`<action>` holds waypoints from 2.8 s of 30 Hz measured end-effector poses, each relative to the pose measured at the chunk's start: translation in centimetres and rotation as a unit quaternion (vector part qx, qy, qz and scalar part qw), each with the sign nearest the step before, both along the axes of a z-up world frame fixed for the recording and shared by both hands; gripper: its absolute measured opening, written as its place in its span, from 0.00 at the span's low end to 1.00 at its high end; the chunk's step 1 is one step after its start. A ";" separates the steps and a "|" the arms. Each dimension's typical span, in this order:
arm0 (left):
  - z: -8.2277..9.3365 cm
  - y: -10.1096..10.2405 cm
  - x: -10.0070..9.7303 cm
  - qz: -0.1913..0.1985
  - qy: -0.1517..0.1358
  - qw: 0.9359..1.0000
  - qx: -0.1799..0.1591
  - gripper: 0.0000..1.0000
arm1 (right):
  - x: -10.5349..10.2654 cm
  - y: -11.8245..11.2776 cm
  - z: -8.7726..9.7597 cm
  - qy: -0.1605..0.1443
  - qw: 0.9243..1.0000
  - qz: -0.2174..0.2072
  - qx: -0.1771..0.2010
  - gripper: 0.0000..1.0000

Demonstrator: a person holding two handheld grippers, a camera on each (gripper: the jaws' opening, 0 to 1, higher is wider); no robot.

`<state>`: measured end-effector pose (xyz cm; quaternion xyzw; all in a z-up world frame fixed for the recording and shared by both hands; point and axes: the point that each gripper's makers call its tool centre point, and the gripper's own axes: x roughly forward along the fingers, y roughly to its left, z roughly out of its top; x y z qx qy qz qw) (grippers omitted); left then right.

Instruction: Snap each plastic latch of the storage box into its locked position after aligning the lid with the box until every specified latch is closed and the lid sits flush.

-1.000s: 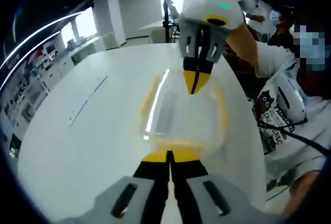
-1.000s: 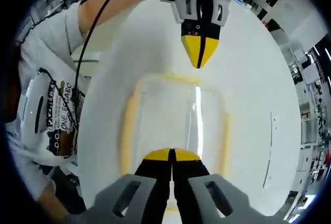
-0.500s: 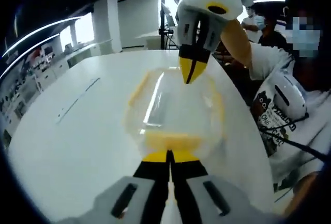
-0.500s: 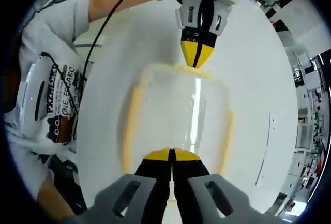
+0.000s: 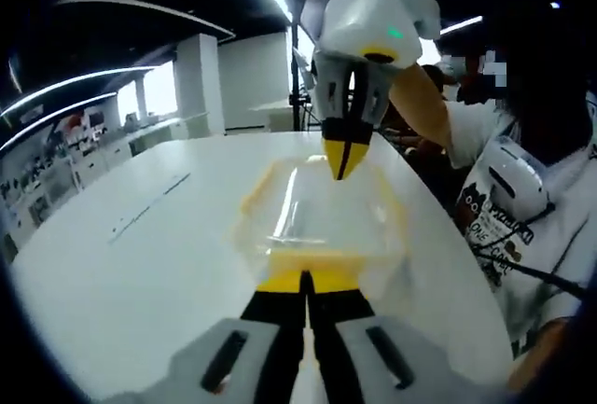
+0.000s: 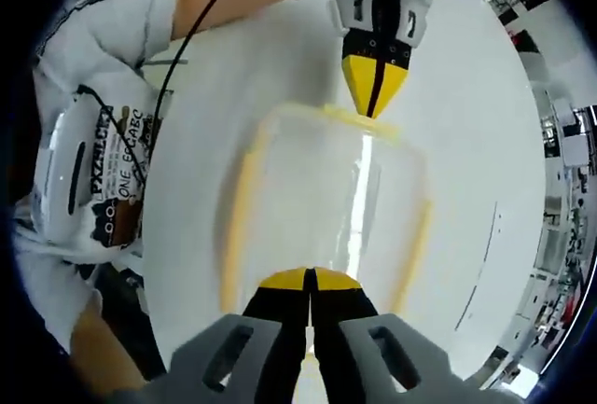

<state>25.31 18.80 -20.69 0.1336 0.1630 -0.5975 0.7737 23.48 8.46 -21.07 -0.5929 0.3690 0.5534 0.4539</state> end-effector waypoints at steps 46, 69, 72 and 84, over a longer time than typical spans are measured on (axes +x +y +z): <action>-1.6 -1.6 -1.0 -0.026 0.011 0.999 -0.047 0.00 | -0.6 0.0 0.3 0.046 0.997 -0.057 0.016 0.00; 2.7 0.3 -0.4 0.043 -0.035 0.998 0.002 0.00 | -0.7 -0.5 1.6 0.073 0.992 -0.059 0.085 0.00; 3.7 -1.3 -0.8 0.016 -0.050 0.998 0.040 0.00 | -0.6 -0.4 1.6 0.085 0.987 -0.057 0.120 0.00; 4.7 -6.7 -1.2 -0.061 -0.040 0.985 0.155 0.00 | 0.3 -1.4 1.9 0.116 0.967 -0.081 0.212 0.00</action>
